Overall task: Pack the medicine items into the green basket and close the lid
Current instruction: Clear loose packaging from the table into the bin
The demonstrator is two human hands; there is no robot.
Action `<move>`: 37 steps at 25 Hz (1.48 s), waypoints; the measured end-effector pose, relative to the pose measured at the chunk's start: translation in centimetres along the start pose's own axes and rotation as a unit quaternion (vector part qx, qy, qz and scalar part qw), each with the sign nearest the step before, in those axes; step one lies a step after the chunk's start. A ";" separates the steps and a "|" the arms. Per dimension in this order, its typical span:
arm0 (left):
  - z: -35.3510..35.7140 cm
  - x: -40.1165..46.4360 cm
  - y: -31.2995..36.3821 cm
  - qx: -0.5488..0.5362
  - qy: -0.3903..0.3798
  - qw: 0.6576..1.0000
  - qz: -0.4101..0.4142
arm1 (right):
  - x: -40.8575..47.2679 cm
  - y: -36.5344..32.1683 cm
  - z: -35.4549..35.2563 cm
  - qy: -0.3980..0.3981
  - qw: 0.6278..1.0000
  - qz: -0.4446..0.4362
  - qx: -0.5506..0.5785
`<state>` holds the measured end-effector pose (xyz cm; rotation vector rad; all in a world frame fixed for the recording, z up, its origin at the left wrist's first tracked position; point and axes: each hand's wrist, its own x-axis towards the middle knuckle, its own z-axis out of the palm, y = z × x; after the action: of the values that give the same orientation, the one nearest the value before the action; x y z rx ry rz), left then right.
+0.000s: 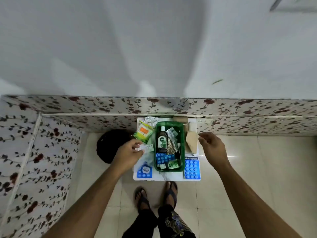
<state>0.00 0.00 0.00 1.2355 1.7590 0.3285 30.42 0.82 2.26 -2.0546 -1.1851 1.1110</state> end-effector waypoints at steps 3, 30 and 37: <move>4.6 3.4 -4.3 0.137 -0.006 0.990 -0.033 | 4.4 5.1 2.4 0.024 0.996 0.069 -0.053; 3.5 5.1 -6.4 -0.156 0.148 0.974 -0.075 | 5.4 3.5 3.8 0.149 0.988 0.044 0.002; -3.5 8.5 -14.1 -0.252 0.163 0.945 -0.130 | 2.6 -5.0 19.3 -0.023 0.998 -0.061 0.009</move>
<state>-11.74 1.70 -12.01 0.5985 1.9245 0.8056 12.55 6.13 -5.26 -1.9238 -1.3001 1.1118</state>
